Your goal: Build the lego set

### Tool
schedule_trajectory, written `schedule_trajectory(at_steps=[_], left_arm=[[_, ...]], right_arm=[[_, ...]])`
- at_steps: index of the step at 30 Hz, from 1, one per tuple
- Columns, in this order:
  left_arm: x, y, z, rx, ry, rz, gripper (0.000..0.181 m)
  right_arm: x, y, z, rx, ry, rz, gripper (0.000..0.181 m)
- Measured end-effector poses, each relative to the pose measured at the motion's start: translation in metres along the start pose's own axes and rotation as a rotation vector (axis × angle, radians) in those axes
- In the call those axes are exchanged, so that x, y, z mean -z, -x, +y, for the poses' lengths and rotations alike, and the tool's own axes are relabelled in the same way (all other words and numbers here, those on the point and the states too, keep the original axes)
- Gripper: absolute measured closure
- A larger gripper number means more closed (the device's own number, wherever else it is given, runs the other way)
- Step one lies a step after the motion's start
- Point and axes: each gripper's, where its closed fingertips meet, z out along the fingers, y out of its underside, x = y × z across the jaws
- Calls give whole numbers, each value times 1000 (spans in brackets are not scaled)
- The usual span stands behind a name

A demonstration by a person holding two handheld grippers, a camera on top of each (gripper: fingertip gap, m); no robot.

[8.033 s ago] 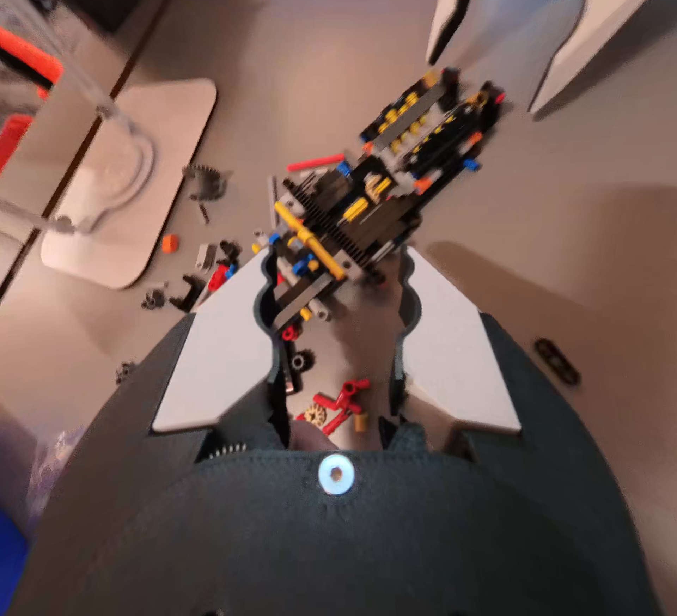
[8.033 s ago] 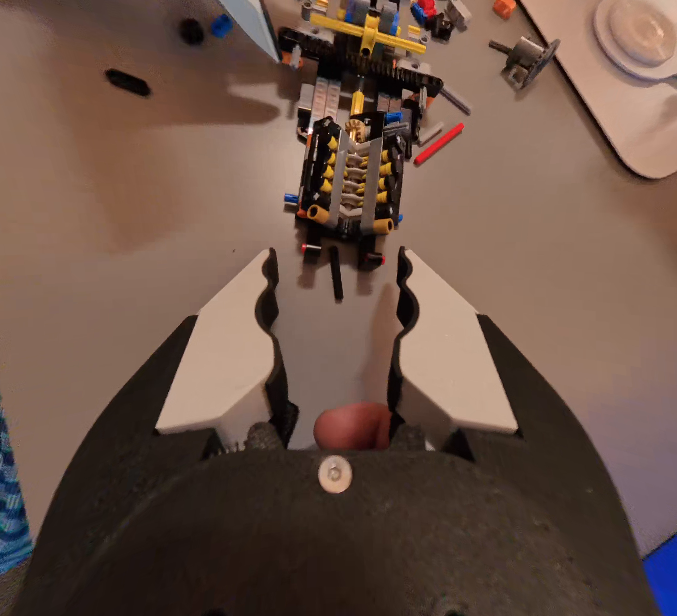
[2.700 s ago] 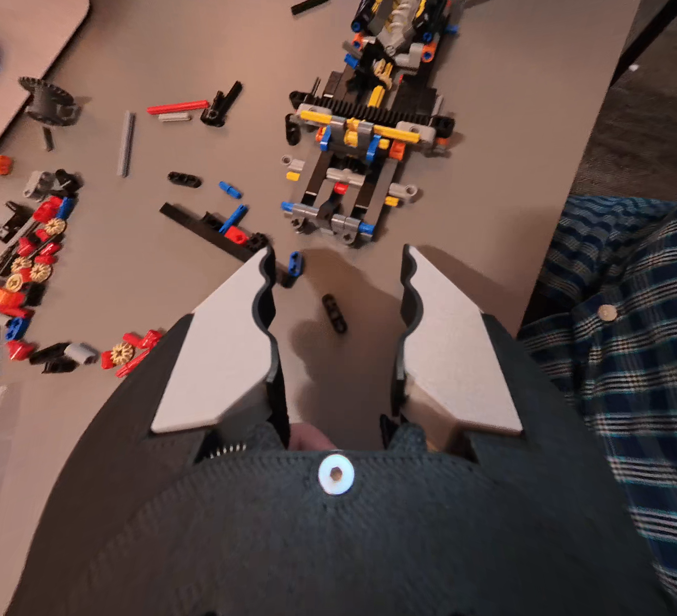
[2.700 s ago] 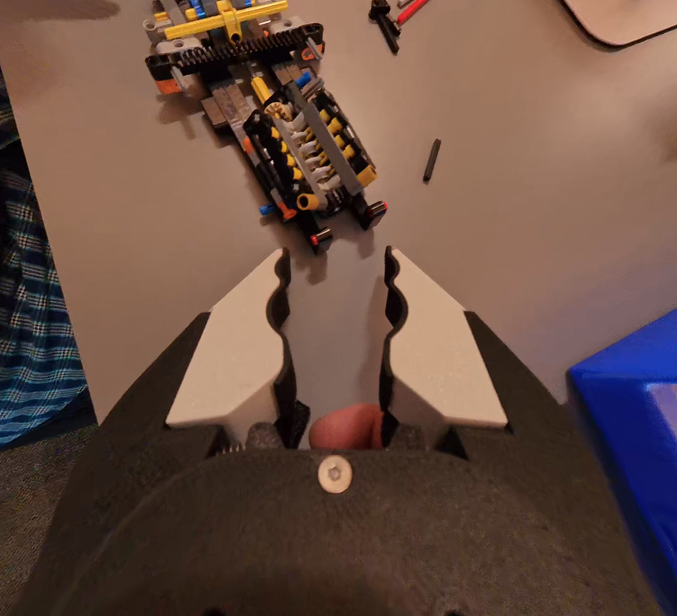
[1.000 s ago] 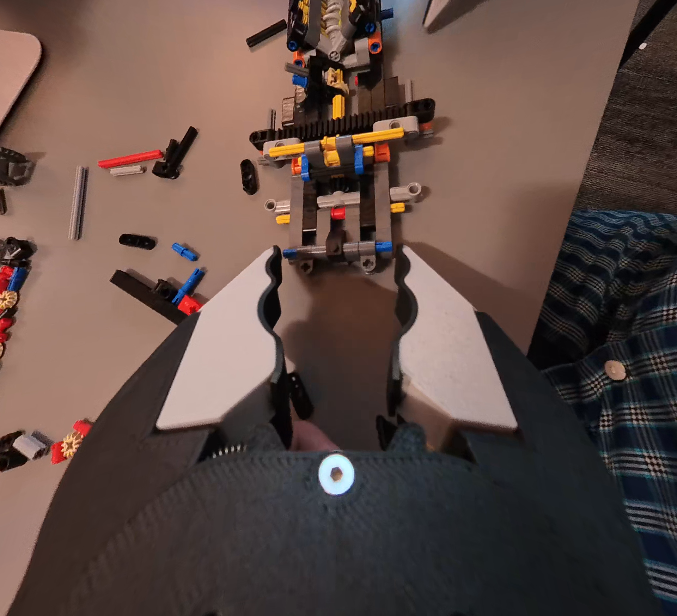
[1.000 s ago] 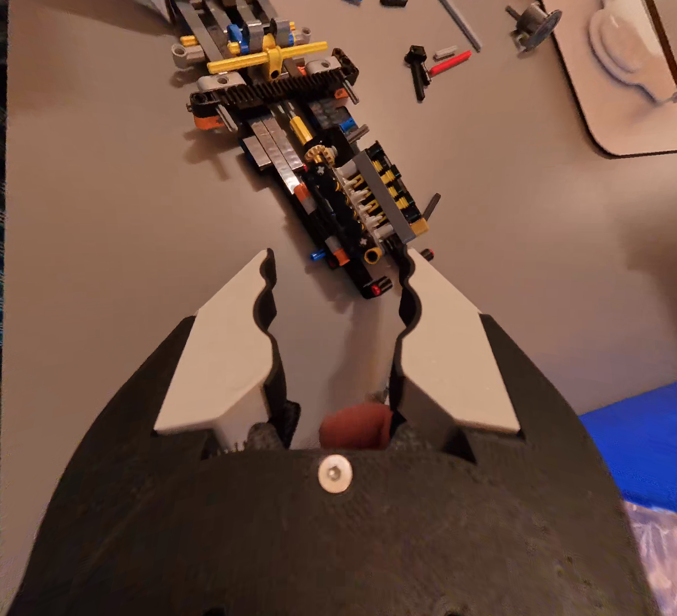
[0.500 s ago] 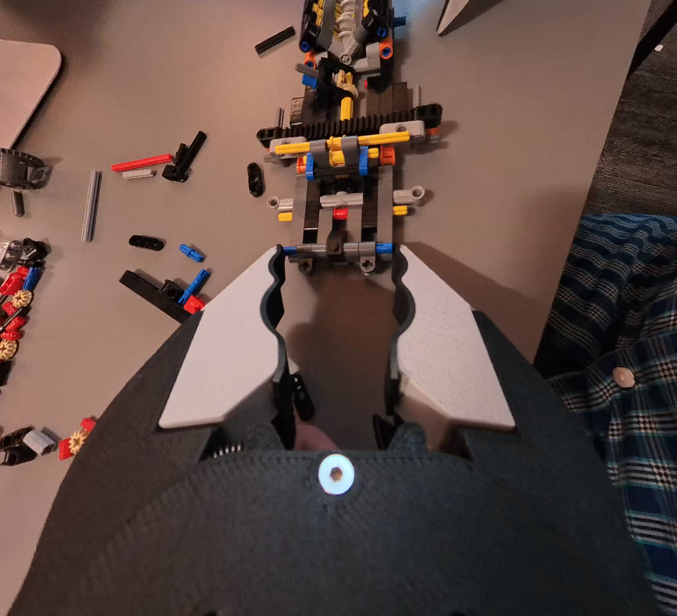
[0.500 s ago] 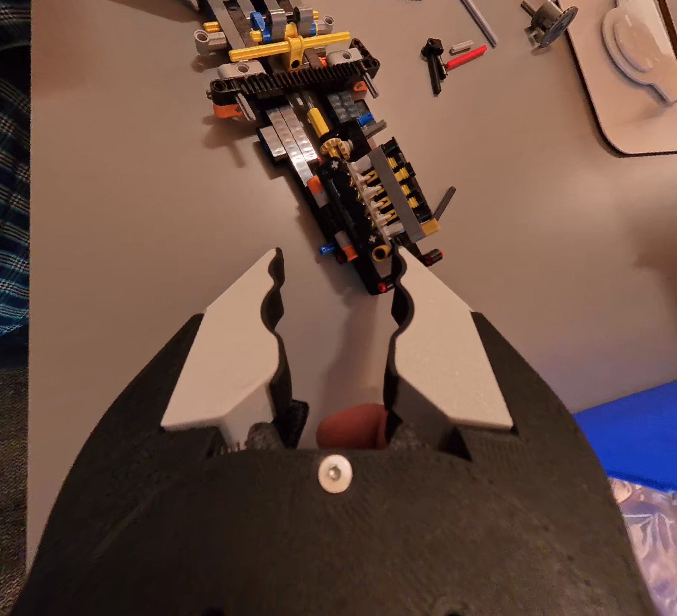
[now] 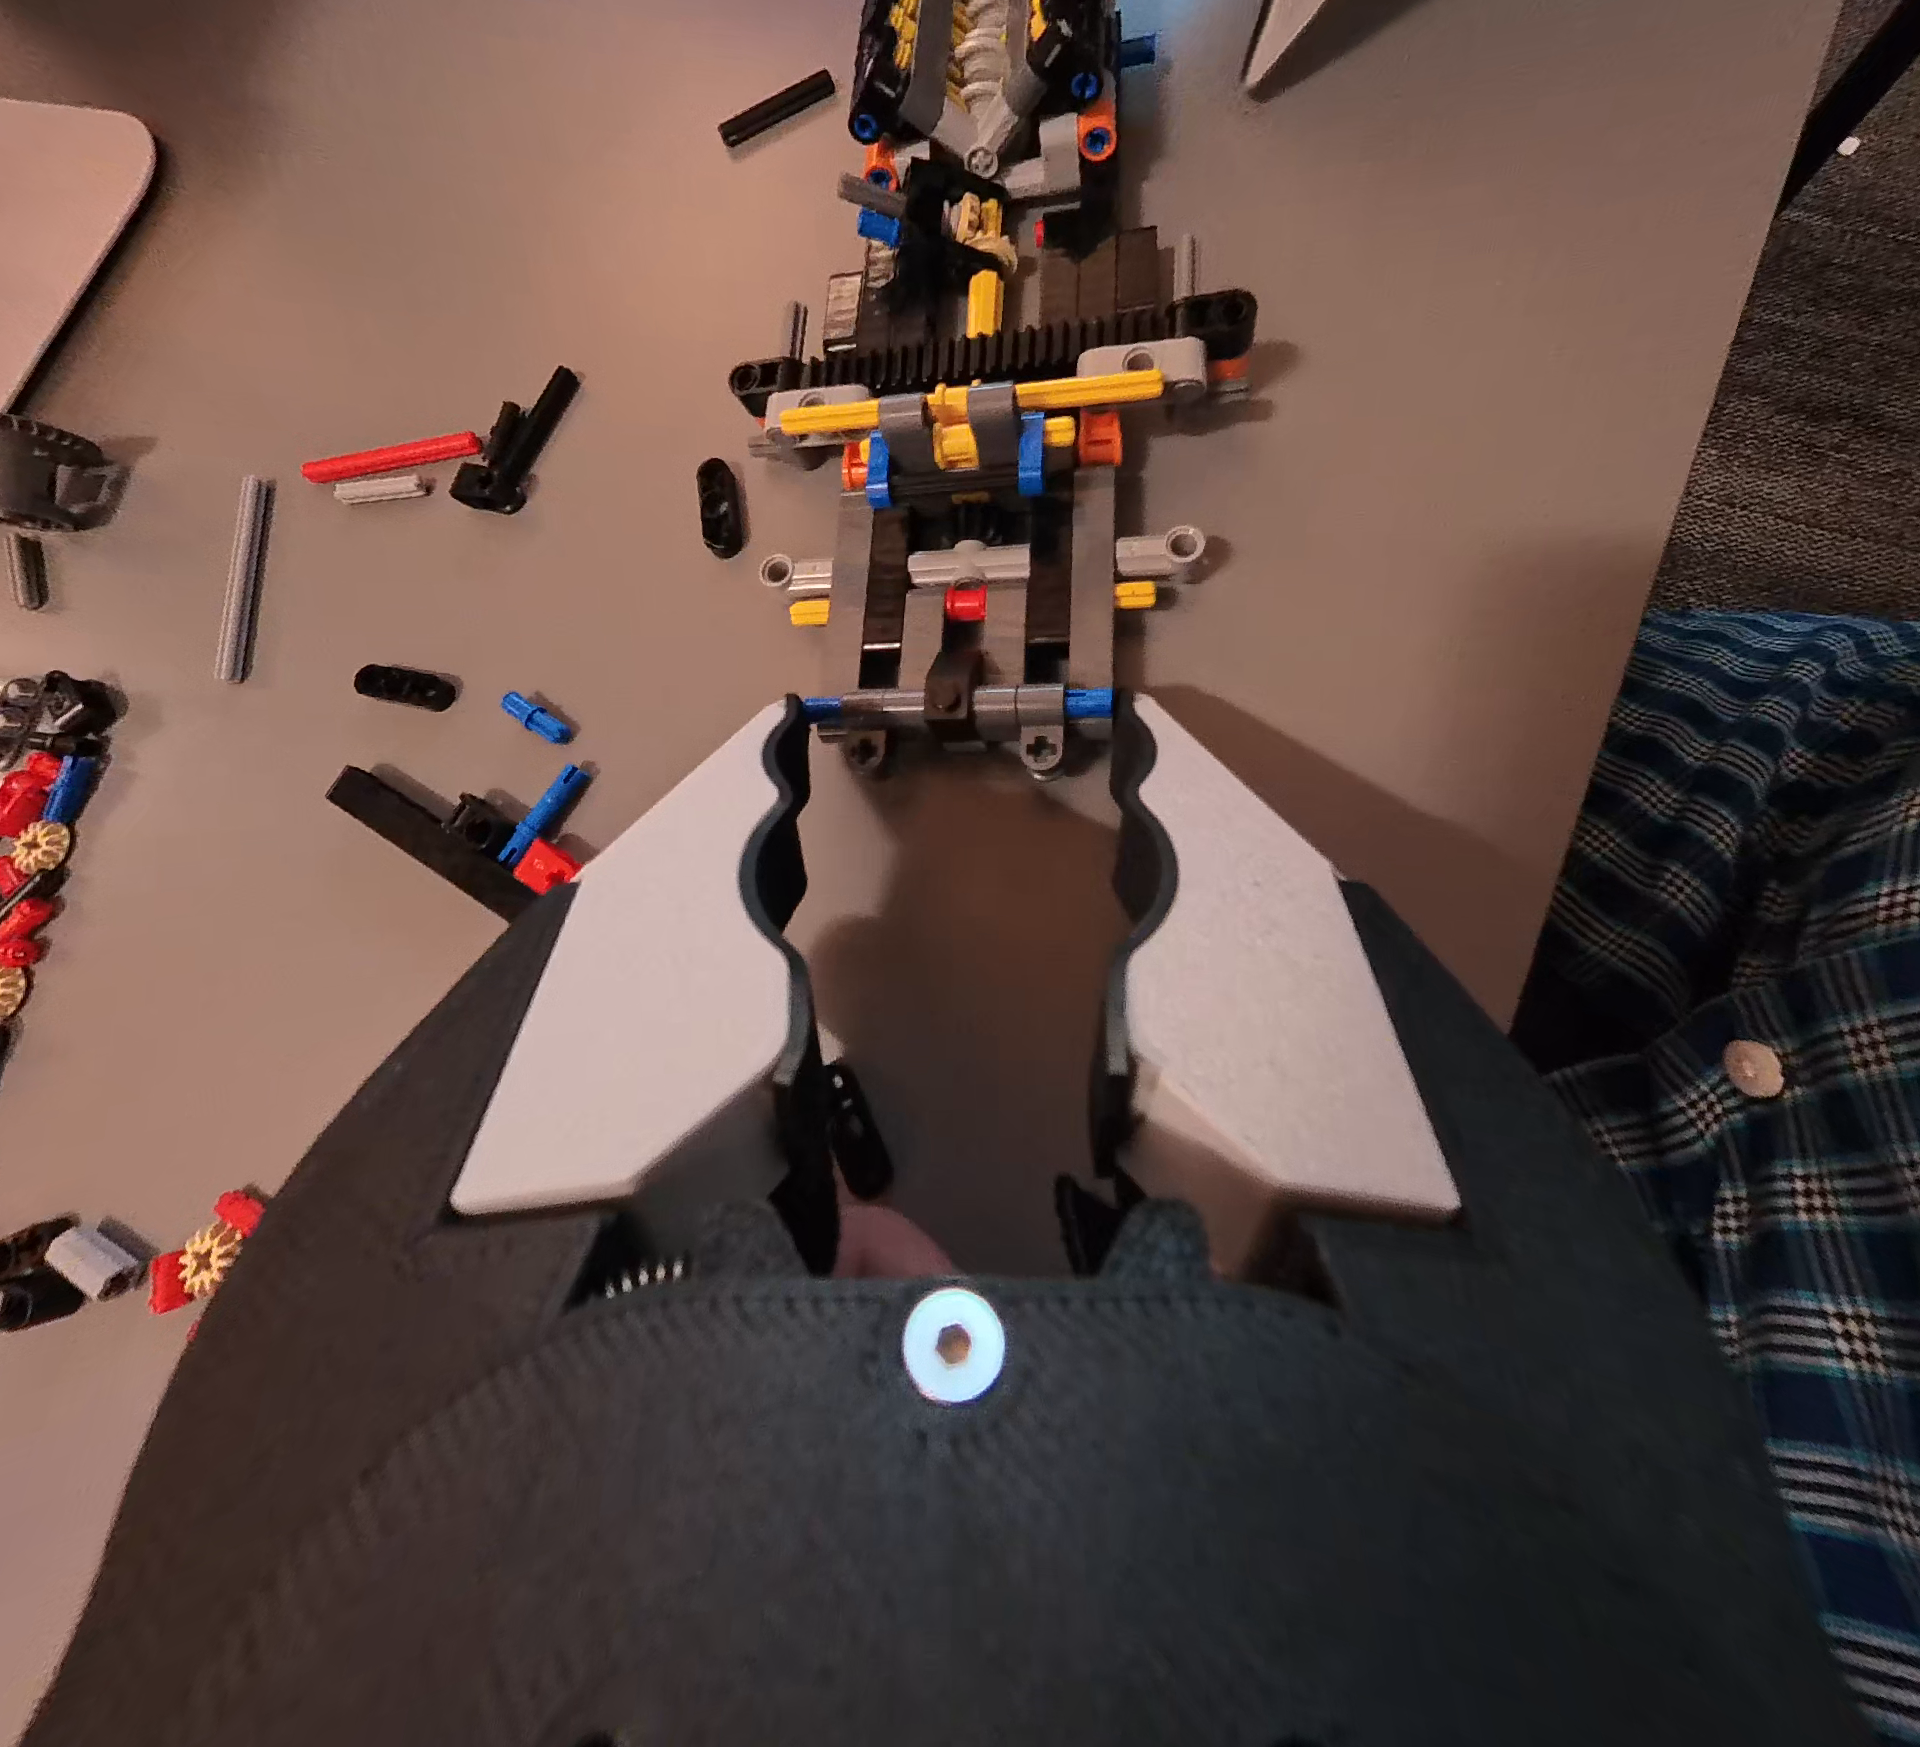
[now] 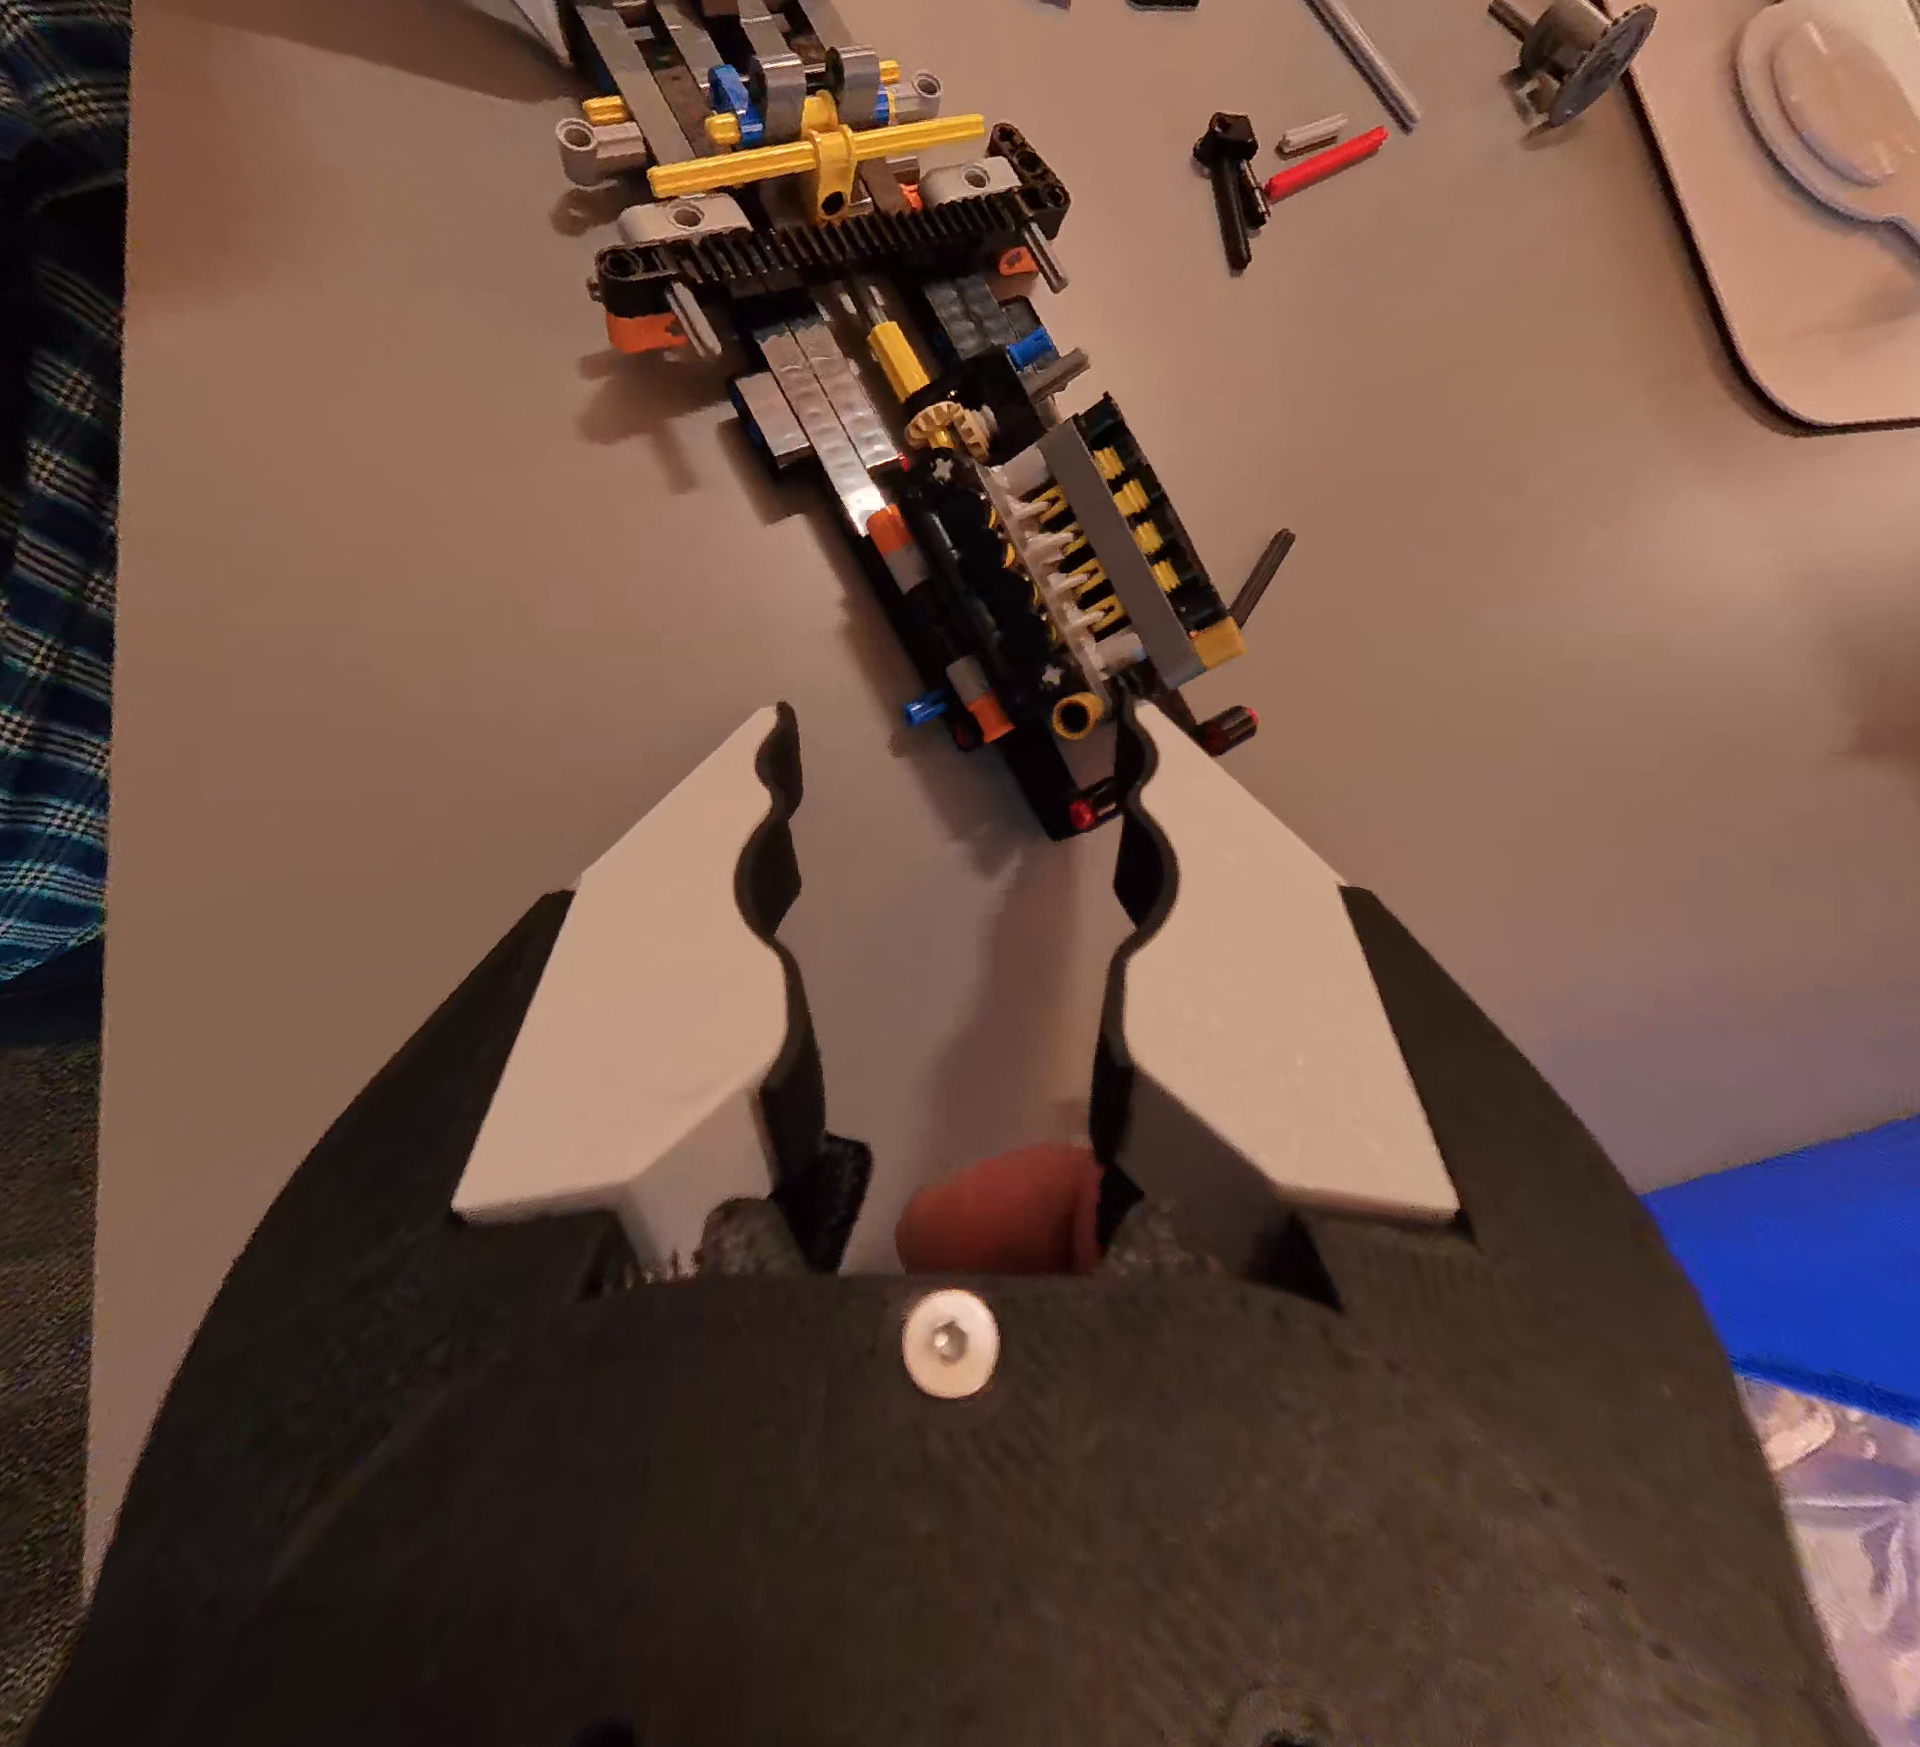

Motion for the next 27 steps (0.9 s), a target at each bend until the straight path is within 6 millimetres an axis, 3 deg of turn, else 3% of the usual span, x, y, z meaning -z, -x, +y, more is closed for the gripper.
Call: schedule_trajectory(at_steps=[1, 12, 18, 27], left_arm=[[0, 0, 0, 2, 0, 0, 124], [0, -1, -1, 3, 0, 3, 124], [0, -1, -1, 3, 0, 4, 124], [1, -1, -1, 4, 1, 5, 124]], right_arm=[[1, 1, 1, 1, 0, -5, 124], [-4, -3, -2, -33, -14, -20, 110], [4, 1, 0, -18, -14, -44, 125], [-2, -3, -5, -19, -33, -29, 115]])
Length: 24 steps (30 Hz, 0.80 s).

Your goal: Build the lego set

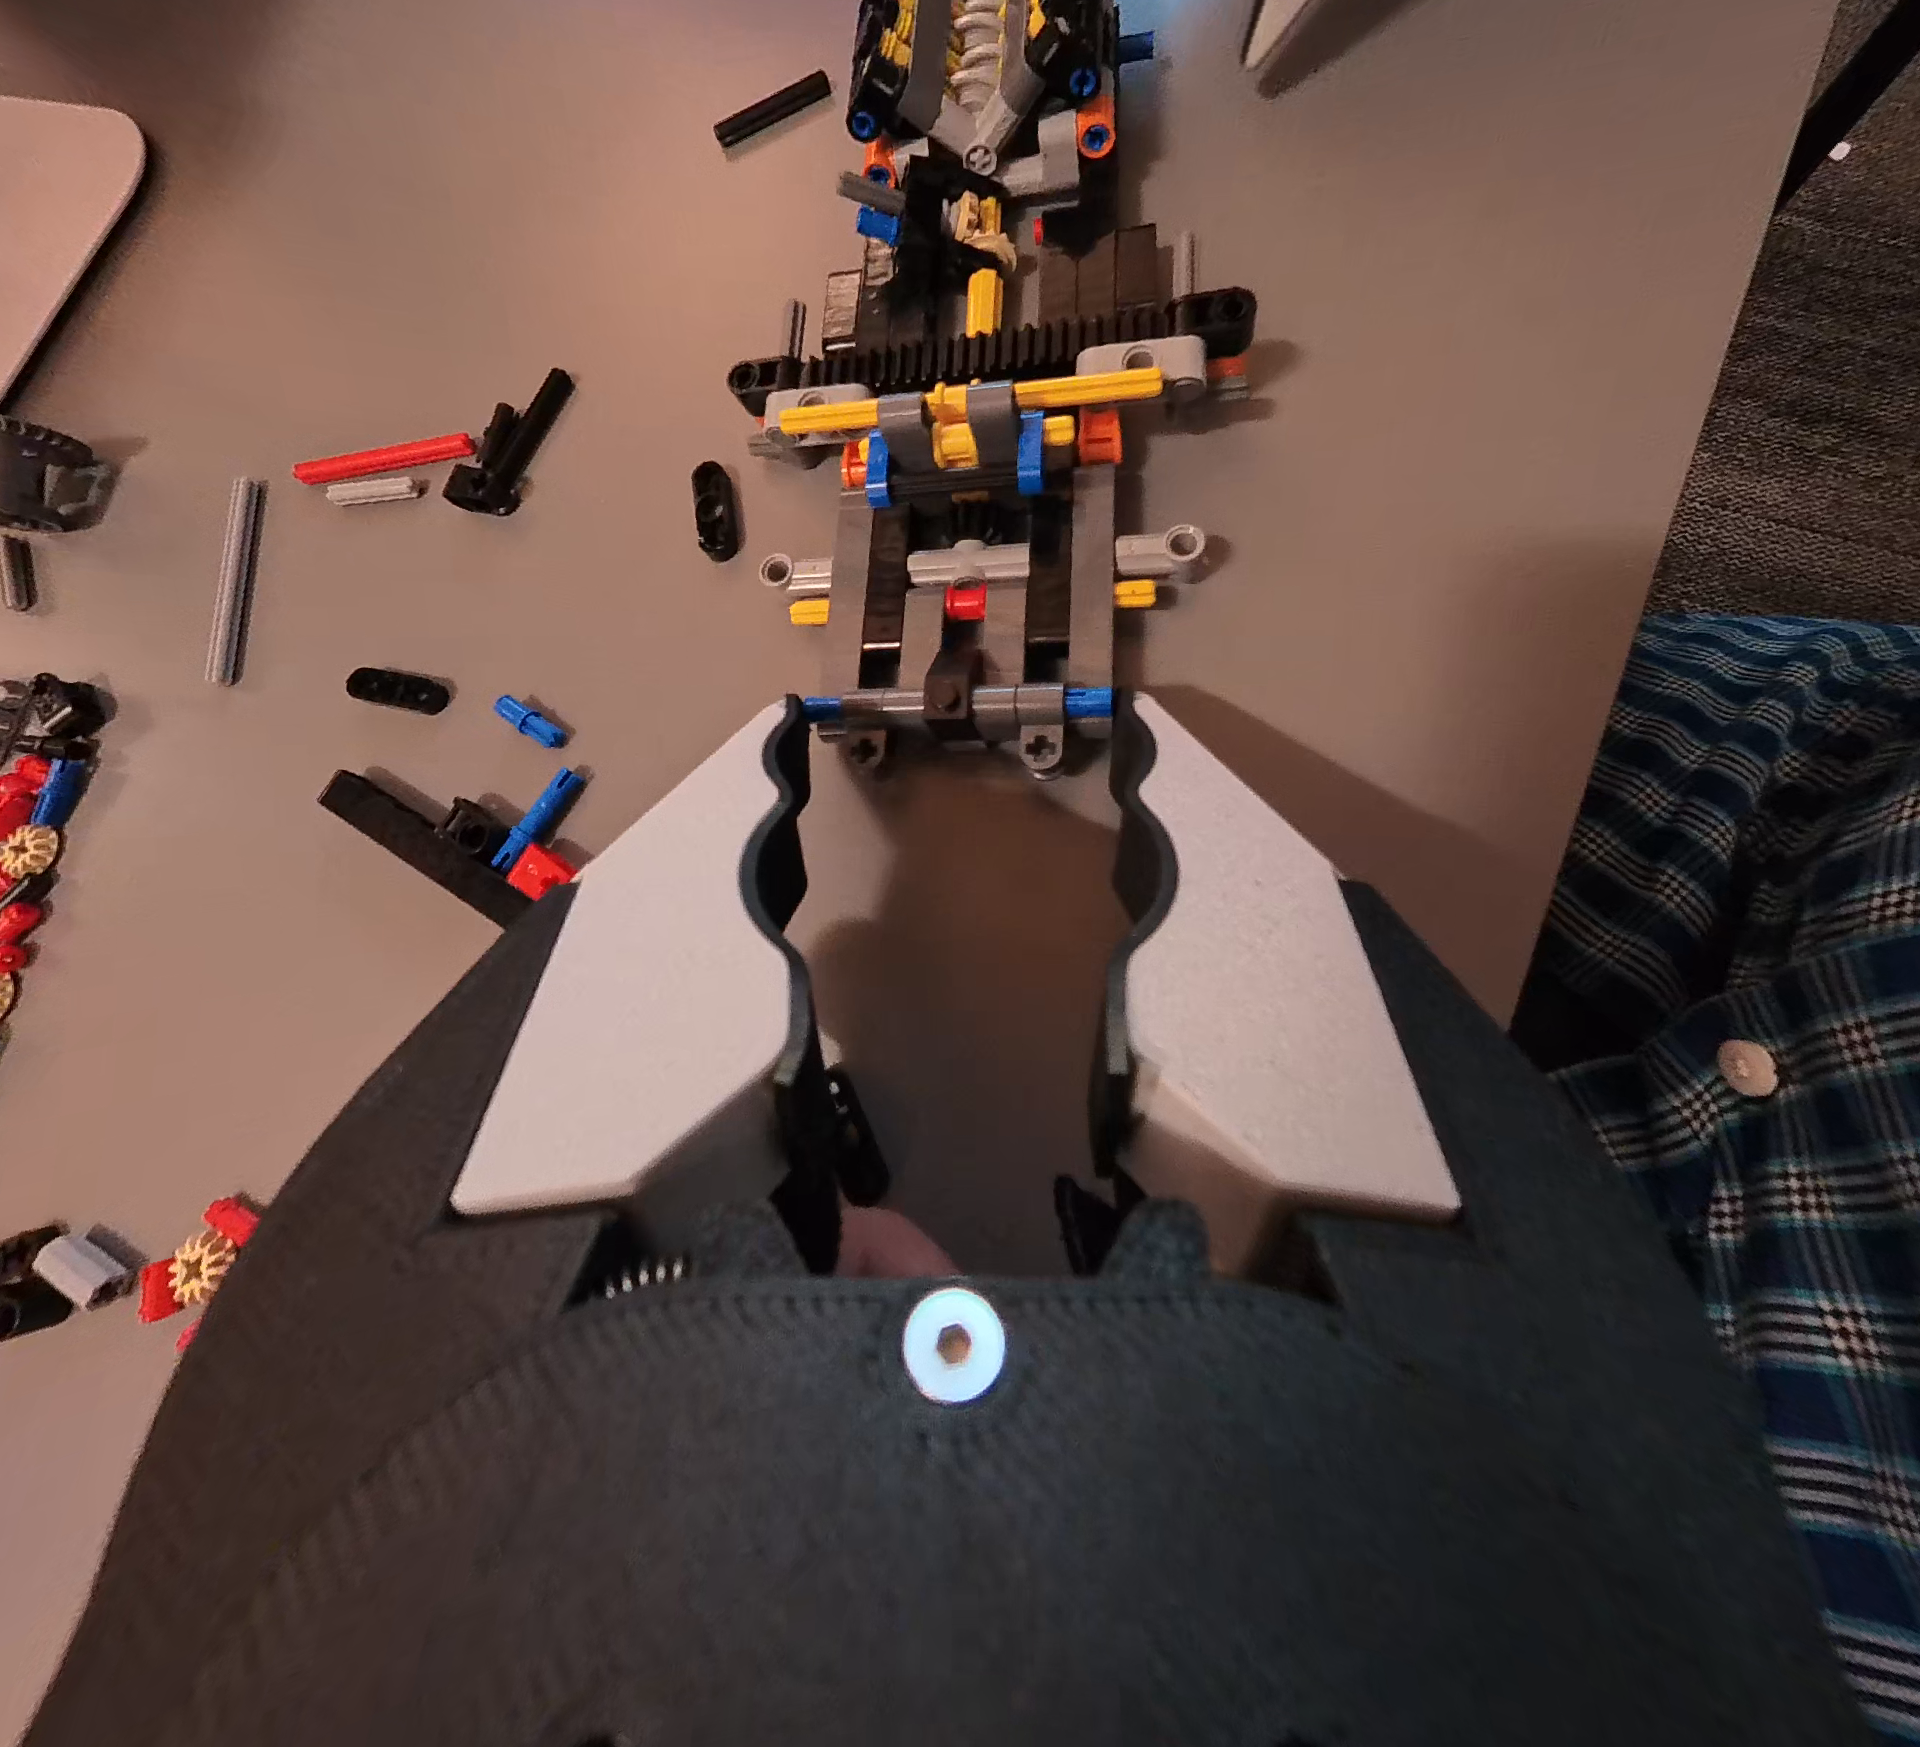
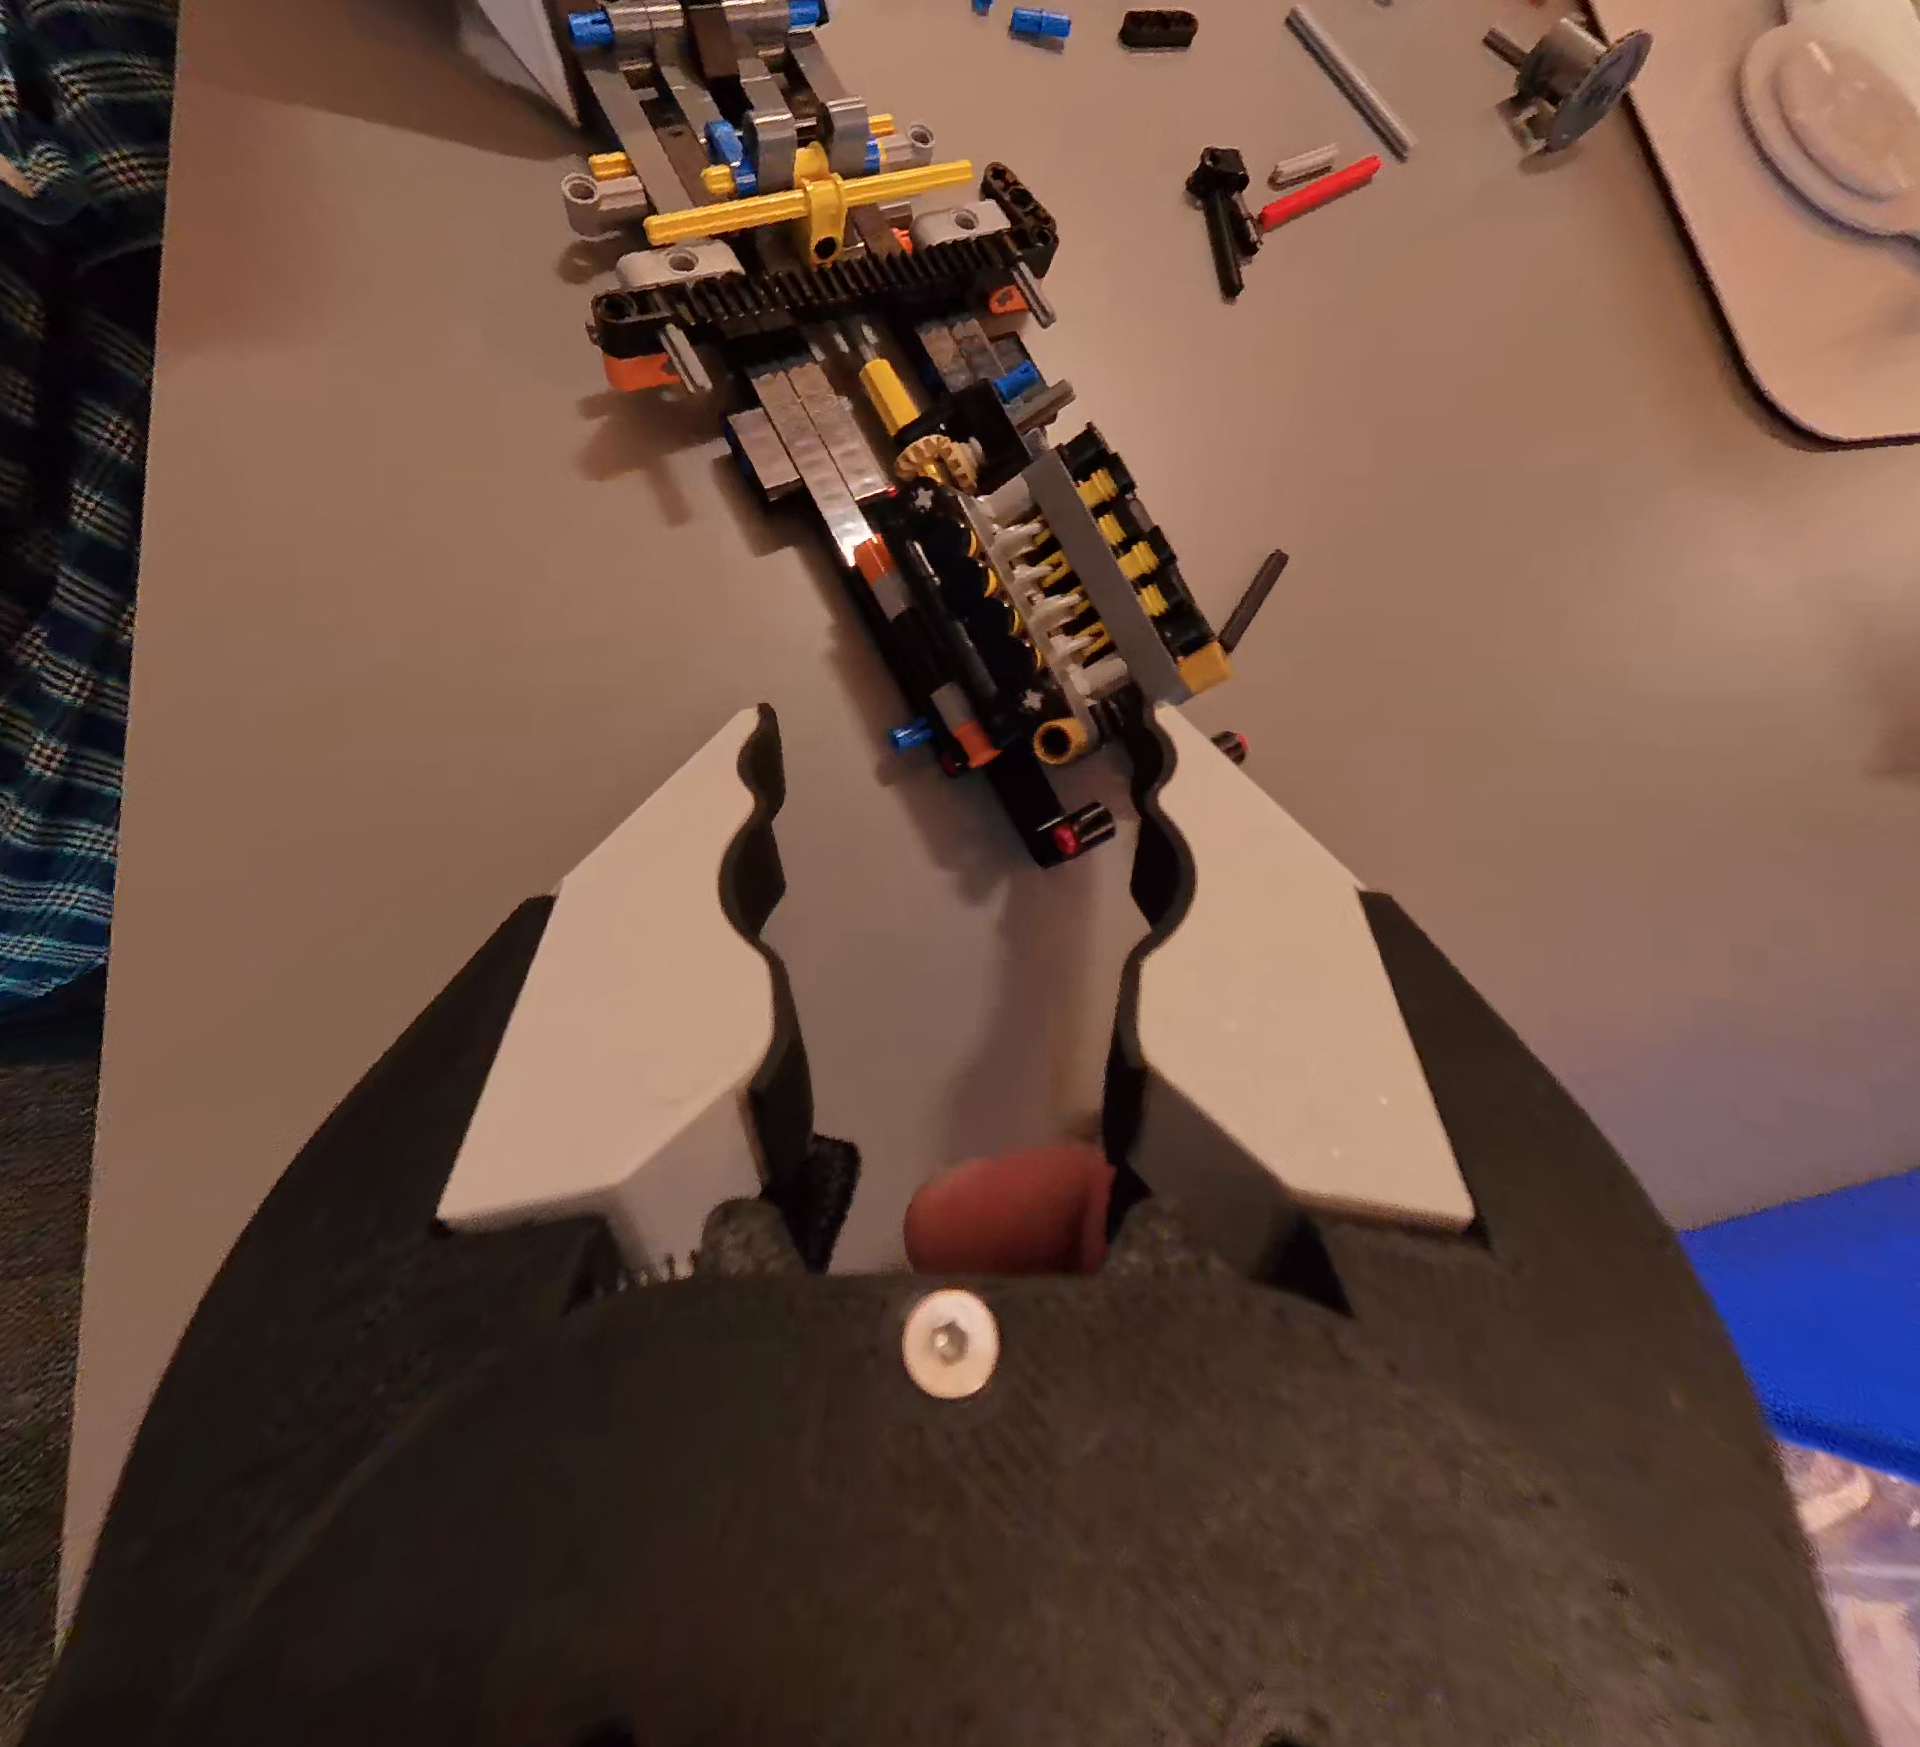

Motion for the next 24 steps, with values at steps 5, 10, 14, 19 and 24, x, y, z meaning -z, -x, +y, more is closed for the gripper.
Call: schedule_trajectory(at_steps=[5, 10, 14, 19, 24], left_arm=[[0, 0, 0, -2, -1, -2, 124], [0, 0, 0, -1, -1, -1, 125], [0, 0, 0, 1, 0, 0, 125], [0, 0, 0, 1, 0, 1, 125], [0, 0, 0, 1, 0, 2, 125]], right_arm=[[3, 4, 2, 7, 7, -15, 120], [6, 4, 2, 9, 11, -14, 120], [3, -1, -1, -1, -8, 0, 113], [1, 2, 2, 7, 3, -10, 114], [6, 5, 5, 16, 8, -19, 121]])
